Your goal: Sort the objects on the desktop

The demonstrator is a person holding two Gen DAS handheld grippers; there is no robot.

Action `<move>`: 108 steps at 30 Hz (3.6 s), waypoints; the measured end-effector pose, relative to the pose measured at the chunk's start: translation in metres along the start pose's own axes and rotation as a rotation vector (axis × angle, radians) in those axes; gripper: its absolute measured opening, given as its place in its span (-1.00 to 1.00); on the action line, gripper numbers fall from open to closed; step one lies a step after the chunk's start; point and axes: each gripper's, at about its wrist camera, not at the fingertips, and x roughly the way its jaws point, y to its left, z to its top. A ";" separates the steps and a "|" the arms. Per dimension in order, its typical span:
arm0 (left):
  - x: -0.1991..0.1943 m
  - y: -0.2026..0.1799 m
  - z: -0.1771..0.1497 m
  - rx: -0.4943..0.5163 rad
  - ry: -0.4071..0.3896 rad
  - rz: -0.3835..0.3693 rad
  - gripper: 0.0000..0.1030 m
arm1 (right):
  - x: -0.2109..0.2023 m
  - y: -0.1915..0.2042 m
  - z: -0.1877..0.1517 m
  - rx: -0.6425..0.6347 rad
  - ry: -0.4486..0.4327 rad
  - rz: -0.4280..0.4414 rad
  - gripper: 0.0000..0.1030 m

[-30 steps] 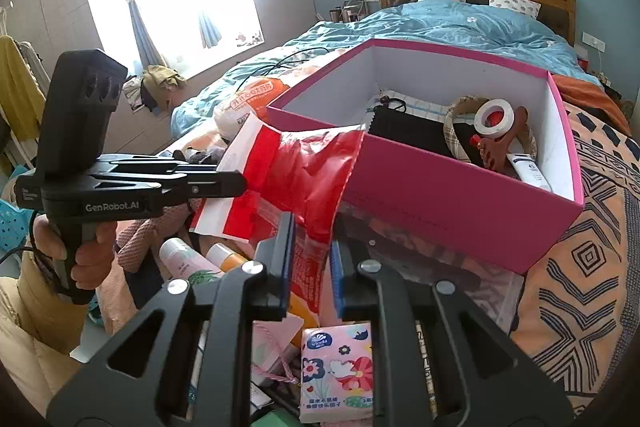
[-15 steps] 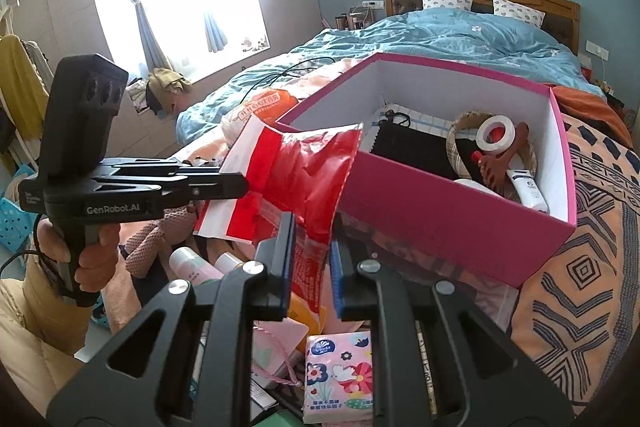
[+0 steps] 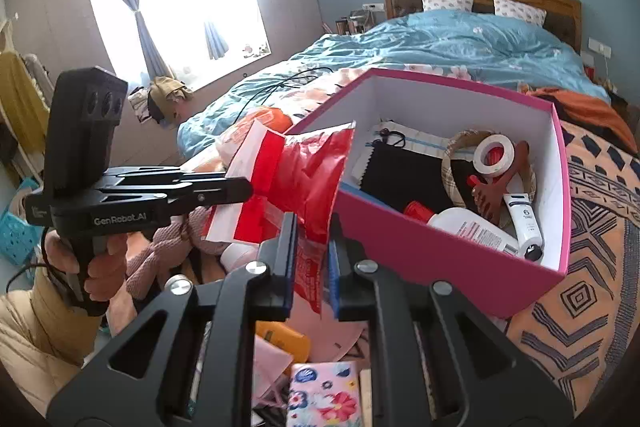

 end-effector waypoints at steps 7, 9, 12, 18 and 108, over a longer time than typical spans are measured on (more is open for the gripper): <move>0.018 0.008 0.001 -0.040 0.026 -0.011 -0.70 | 0.018 -0.027 0.003 0.077 0.037 -0.028 -0.76; 0.020 0.012 -0.004 -0.053 0.037 -0.022 -0.54 | 0.020 -0.033 0.001 0.097 0.039 -0.028 -0.76; 0.020 0.018 -0.014 -0.065 0.052 -0.027 -0.21 | 0.019 -0.036 -0.002 0.112 0.036 -0.027 -0.76; 0.035 0.026 -0.027 -0.090 0.110 -0.033 -0.05 | 0.021 -0.040 -0.004 0.140 0.035 -0.013 -0.76; 0.055 0.051 -0.028 0.021 0.232 -0.050 0.38 | 0.040 -0.021 -0.034 0.070 0.111 0.126 -0.77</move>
